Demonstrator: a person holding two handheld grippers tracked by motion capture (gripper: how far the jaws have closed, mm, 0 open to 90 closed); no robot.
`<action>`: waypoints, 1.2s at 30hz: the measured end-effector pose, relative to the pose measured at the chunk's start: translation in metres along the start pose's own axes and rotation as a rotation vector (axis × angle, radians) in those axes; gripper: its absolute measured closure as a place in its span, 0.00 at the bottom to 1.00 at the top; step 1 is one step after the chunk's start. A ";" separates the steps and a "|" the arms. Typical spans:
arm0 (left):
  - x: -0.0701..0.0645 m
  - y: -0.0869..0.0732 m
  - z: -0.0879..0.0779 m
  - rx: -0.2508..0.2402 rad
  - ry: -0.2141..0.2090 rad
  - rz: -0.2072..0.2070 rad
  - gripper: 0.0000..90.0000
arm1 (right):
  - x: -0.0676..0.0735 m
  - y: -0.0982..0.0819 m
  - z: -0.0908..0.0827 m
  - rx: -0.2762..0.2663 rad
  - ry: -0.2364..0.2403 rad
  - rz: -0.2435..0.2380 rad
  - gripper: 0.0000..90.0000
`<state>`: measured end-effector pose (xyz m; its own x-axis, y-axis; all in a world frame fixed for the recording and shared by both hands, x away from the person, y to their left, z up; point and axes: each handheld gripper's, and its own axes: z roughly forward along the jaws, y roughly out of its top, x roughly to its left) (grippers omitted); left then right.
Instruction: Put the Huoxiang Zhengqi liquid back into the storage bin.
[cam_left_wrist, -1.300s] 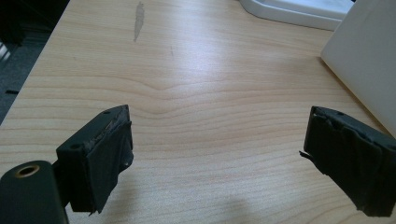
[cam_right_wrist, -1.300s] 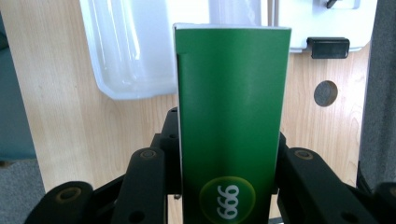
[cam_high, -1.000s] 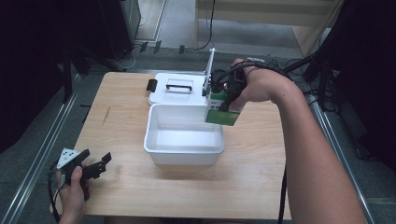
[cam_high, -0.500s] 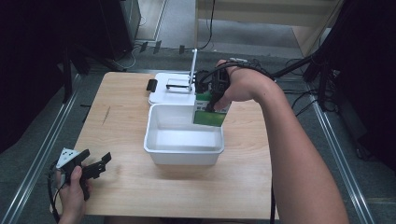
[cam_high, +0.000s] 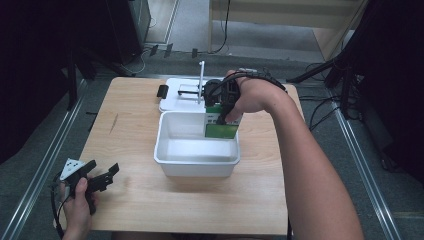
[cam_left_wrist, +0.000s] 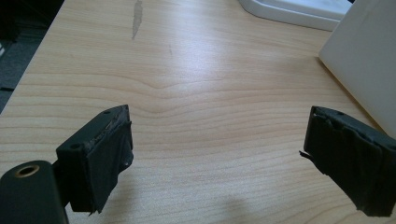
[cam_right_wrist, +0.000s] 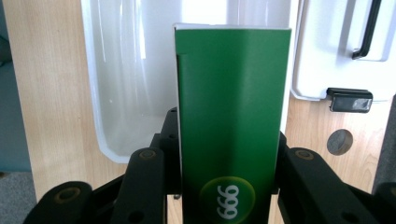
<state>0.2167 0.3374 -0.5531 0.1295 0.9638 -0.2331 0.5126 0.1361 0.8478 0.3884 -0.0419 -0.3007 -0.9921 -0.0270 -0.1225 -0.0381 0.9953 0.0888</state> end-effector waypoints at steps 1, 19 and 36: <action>0.000 0.000 0.000 0.001 -0.001 0.002 0.10 | 0.000 -0.001 0.002 0.002 0.000 -0.003 0.72; 0.000 0.000 0.000 0.005 -0.002 0.001 0.10 | -0.001 -0.010 0.036 -0.007 0.025 -0.019 0.71; 0.000 0.000 0.000 0.001 -0.001 -0.001 0.10 | 0.000 -0.011 0.071 -0.005 0.025 -0.025 0.71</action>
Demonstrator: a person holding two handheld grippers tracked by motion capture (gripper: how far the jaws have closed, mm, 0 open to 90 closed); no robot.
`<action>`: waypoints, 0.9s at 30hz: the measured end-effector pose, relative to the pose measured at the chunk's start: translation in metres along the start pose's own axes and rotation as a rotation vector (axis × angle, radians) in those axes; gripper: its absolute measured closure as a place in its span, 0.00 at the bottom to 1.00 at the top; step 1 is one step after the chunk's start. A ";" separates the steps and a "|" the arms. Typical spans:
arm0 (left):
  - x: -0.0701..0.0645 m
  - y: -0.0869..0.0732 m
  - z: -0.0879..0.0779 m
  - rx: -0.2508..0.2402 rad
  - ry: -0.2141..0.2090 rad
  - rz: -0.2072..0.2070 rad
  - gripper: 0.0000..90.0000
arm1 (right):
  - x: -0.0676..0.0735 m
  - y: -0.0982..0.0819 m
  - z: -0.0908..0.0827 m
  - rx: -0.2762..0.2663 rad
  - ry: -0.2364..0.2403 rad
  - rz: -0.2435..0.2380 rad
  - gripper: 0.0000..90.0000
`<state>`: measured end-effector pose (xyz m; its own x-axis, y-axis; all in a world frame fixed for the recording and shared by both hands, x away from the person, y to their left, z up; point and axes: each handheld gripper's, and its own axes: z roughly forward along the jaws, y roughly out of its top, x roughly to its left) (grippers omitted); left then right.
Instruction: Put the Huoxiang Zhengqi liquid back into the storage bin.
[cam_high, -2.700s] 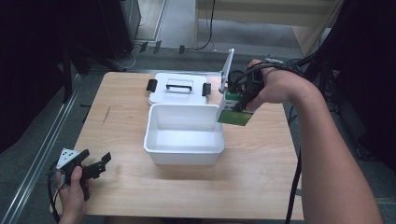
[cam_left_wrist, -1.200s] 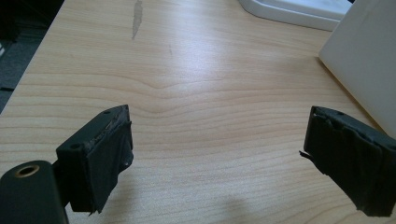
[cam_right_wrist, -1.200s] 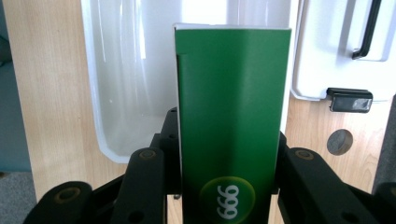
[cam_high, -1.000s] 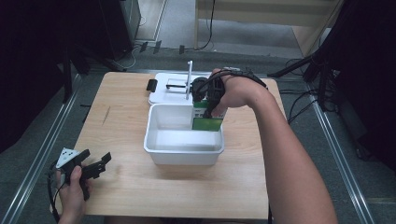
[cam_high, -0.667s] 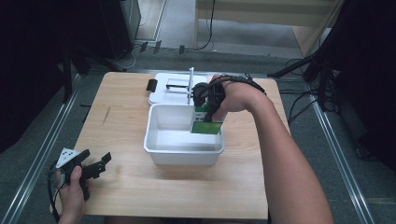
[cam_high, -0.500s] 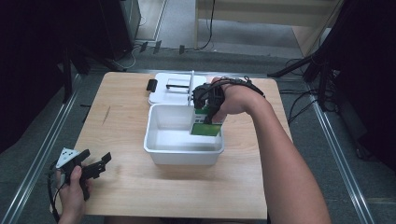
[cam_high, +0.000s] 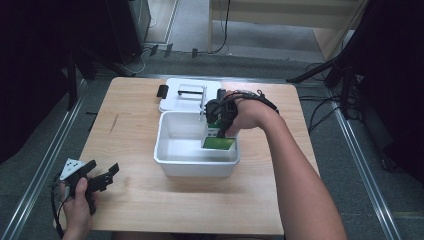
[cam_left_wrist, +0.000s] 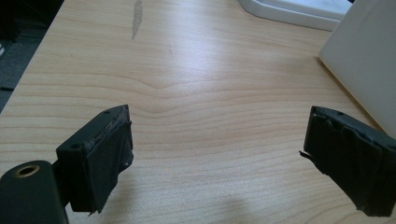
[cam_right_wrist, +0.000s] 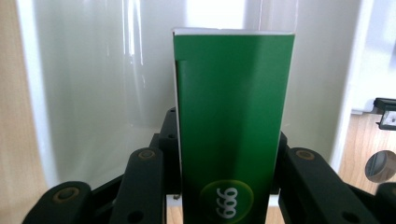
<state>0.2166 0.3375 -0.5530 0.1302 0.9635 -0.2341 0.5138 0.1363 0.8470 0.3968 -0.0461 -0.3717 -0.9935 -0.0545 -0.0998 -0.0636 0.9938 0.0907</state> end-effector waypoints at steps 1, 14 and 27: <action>0.000 0.000 0.000 0.000 0.000 0.000 0.10 | -0.001 0.001 0.002 0.002 -0.003 -0.011 0.71; 0.000 0.000 0.000 0.000 -0.003 -0.003 0.10 | 0.000 0.003 0.029 0.064 0.006 -0.013 0.70; 0.000 0.000 0.000 0.001 -0.001 -0.002 0.10 | -0.002 -0.001 0.027 0.040 -0.001 0.017 0.67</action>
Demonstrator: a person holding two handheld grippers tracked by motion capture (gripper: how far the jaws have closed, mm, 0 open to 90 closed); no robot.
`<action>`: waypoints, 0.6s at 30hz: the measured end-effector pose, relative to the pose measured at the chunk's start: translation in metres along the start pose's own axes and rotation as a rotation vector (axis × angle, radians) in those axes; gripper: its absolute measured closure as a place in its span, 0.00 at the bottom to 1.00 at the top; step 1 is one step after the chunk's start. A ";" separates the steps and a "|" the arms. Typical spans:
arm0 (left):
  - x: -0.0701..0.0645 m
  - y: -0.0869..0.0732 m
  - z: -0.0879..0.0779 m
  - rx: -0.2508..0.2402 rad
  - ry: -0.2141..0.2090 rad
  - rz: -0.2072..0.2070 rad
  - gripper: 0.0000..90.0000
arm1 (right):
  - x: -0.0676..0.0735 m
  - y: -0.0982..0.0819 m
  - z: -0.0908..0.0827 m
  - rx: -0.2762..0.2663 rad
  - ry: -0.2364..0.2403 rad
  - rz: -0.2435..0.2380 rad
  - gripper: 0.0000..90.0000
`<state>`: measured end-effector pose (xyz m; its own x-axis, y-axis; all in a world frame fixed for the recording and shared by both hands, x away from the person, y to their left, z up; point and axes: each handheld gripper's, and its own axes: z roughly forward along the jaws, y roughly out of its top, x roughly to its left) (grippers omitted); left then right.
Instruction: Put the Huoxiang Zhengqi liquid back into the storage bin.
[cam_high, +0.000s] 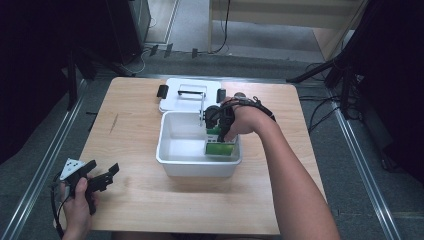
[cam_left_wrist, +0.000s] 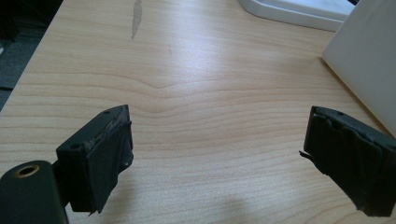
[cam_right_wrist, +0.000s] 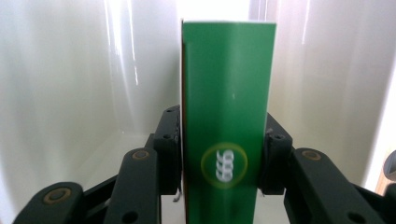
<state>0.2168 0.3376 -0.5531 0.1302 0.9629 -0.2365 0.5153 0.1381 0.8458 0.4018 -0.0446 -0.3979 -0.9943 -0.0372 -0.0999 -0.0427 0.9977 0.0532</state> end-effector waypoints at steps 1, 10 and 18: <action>0.000 0.000 0.000 0.000 0.000 0.000 0.10 | 0.000 -0.001 -0.001 -0.012 0.002 0.005 0.67; 0.000 0.000 0.000 0.002 0.000 0.001 0.10 | -0.001 -0.011 -0.021 -0.063 -0.008 0.066 0.58; 0.000 0.000 0.000 0.002 0.000 0.000 0.10 | -0.006 -0.023 -0.037 -0.144 -0.024 0.167 0.53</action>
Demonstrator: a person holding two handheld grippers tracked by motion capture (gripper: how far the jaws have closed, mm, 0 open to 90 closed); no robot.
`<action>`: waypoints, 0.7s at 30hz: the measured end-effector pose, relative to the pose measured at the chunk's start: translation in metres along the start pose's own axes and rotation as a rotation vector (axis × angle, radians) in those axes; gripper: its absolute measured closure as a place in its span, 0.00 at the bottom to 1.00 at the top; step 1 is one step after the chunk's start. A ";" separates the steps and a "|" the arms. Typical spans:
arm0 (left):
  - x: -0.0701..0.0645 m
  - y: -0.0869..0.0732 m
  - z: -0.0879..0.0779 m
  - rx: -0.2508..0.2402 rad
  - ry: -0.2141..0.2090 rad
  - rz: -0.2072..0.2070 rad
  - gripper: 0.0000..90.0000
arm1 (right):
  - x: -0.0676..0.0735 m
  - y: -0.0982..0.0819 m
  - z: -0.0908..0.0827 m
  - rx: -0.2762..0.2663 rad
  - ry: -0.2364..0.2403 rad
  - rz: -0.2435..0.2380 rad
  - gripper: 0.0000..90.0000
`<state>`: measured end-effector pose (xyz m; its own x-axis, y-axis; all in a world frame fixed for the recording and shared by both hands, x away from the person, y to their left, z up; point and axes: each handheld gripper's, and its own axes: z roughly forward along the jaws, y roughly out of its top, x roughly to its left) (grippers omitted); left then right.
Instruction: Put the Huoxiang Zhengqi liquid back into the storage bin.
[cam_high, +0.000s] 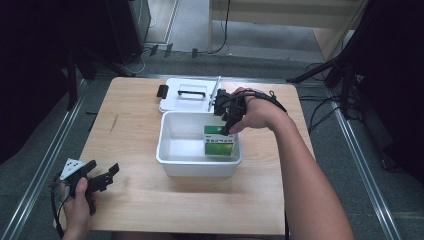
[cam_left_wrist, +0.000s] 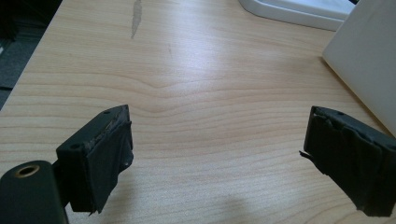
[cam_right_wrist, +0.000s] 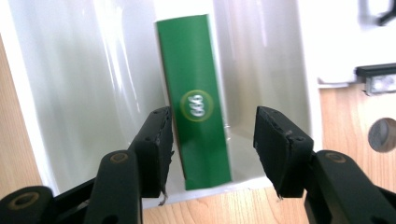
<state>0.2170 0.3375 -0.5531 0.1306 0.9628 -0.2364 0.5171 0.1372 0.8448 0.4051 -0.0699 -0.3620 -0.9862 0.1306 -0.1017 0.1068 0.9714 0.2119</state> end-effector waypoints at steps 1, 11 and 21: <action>0.000 0.000 0.000 0.001 0.000 0.000 0.10 | -0.001 -0.002 -0.002 -0.017 -0.003 0.012 0.53; 0.000 0.000 0.000 0.002 -0.001 -0.001 0.10 | -0.009 -0.023 -0.026 -0.099 -0.052 0.165 0.47; 0.001 0.000 0.000 0.002 -0.004 -0.003 0.10 | -0.024 -0.054 -0.038 -0.217 -0.137 0.343 0.45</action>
<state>0.2172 0.3381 -0.5532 0.1323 0.9616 -0.2404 0.5195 0.1392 0.8430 0.4181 -0.1329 -0.3342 -0.8709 0.4779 -0.1149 0.3819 0.8051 0.4539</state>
